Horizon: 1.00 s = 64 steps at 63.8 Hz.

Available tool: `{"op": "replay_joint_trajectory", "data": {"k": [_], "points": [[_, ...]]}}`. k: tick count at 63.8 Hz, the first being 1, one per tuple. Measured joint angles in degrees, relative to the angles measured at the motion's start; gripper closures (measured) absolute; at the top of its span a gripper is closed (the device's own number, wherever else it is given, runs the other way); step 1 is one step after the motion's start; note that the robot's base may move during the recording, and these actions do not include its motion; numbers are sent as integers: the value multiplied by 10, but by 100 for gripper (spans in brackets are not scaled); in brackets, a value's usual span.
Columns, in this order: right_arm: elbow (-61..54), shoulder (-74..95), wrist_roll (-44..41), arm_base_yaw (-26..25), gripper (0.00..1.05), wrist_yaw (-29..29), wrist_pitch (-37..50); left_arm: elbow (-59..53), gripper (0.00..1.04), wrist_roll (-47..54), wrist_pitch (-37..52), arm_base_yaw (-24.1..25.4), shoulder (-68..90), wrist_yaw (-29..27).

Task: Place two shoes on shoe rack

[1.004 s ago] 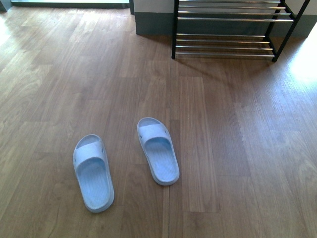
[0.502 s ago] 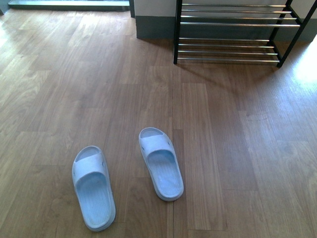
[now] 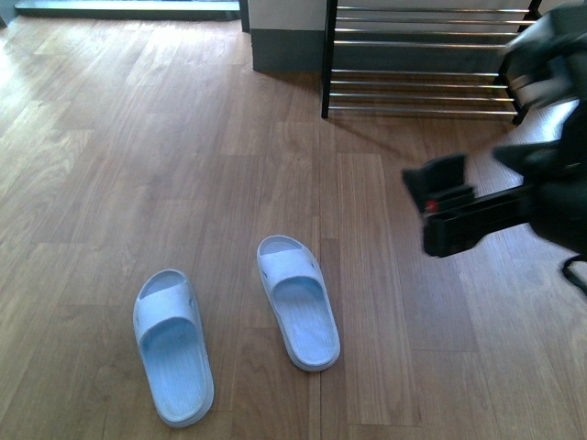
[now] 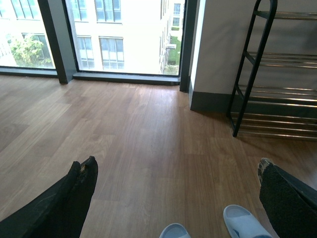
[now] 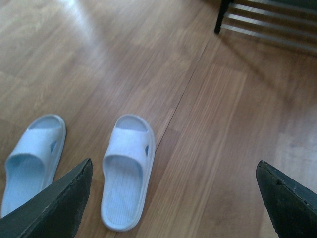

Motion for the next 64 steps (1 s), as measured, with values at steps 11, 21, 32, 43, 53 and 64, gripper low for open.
{"op": "replay_joint_trajectory", "data": {"k": [11, 21, 32, 43, 53, 64], "points": [[136, 198, -7, 27, 9, 17, -16, 0, 9, 0, 0, 0, 0, 0], [249, 339, -19, 44, 9, 36, -41, 0, 9, 0, 0, 0, 0, 0], [358, 450, -34, 49, 9, 53, -79, 0, 9, 0, 0, 0, 0, 0], [471, 545, -45, 43, 9, 71, -123, 0, 9, 0, 0, 0, 0, 0], [552, 603, -45, 31, 9, 88, -147, 0, 9, 0, 0, 0, 0, 0], [631, 648, -39, 20, 9, 92, -190, 0, 9, 0, 0, 0, 0, 0]]}}
